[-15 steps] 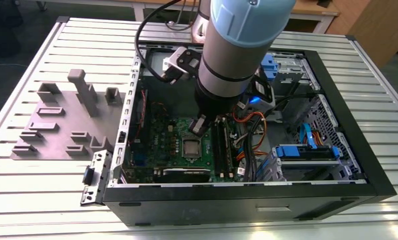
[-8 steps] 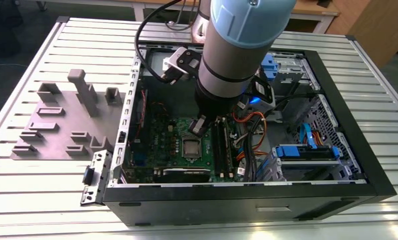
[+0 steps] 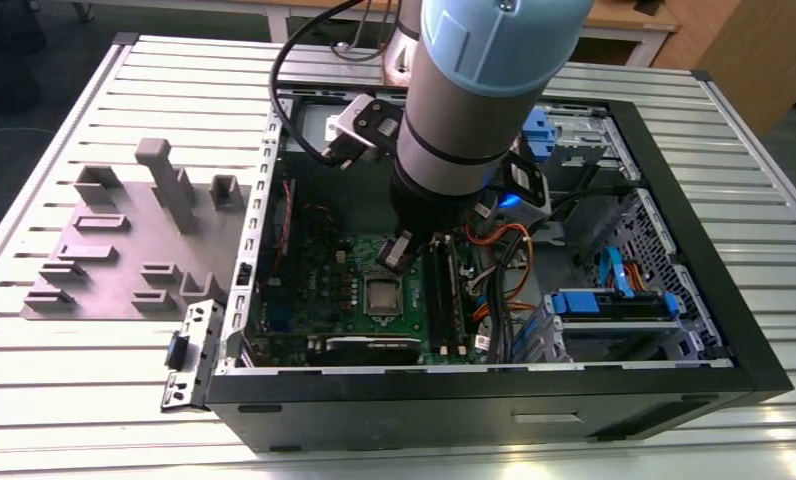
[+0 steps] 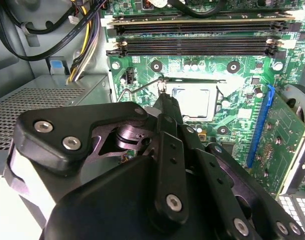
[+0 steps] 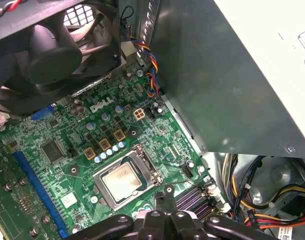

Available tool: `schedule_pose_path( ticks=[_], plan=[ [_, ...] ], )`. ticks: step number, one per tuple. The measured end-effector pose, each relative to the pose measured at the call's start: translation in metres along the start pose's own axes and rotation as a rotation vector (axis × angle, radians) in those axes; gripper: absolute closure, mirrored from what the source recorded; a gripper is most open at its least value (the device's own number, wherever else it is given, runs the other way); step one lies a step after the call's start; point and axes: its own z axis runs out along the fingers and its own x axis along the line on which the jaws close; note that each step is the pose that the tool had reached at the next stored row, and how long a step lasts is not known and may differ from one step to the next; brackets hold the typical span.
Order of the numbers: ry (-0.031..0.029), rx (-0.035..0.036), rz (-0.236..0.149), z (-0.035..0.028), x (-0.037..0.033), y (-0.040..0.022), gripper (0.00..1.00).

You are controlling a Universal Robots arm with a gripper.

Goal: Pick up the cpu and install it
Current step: 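Close the cpu cover, then install the first cpu locking lever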

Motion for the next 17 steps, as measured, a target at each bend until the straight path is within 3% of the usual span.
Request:
schedule_pose_path(
  ticks=[6, 12, 17],
  plan=[
    [0.0000, 0.0001, 0.000, 0.0003, 0.0050, 0.0076, 0.90],
    [0.0001, 0.0001, 0.000, -0.0003, 0.0130, 0.0103, 0.90],
    [0.0001, 0.0000, 0.000, -0.0004, 0.0147, 0.0104, 0.90]
  ],
)
